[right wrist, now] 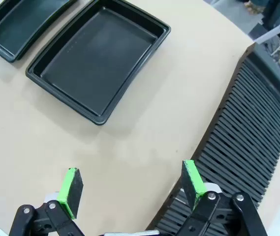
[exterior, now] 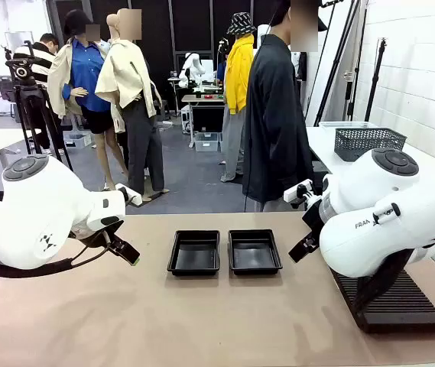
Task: Inspect and transfer BCBs to ESD trays.
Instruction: Pick up the Blank PCB from the PCB Rack and place it in the left ESD tray.
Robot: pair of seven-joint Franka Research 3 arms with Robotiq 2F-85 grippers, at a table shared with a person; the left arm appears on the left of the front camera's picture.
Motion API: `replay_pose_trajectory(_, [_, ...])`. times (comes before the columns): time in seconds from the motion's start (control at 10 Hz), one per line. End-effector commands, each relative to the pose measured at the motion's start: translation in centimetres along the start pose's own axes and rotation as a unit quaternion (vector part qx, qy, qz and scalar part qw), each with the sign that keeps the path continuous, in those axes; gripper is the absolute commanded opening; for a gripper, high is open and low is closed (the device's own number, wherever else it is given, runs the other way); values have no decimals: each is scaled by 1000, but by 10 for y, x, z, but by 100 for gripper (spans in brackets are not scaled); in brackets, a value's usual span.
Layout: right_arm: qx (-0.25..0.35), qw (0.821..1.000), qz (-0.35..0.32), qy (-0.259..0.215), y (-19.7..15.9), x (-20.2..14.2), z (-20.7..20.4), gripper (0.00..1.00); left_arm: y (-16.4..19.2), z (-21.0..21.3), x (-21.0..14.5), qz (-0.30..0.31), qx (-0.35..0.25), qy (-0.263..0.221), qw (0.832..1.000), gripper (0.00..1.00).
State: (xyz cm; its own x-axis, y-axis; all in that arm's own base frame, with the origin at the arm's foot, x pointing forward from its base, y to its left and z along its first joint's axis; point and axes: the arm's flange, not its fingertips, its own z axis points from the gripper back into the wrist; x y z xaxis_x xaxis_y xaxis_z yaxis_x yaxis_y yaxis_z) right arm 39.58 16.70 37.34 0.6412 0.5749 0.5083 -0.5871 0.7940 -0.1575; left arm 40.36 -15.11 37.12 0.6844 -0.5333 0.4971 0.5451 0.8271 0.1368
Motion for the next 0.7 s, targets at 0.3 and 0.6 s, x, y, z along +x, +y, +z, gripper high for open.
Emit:
replay_pose_trajectory(0.3, [0, 1000, 0, 0, 0, 0, 0, 100, 0, 0, 0, 0, 0, 0, 1000, 100])
replay_pose_trajectory(0.6, [0, 1000, 0, 0, 0, 0, 0, 100, 0, 0, 0, 0, 0, 0, 1000, 100])
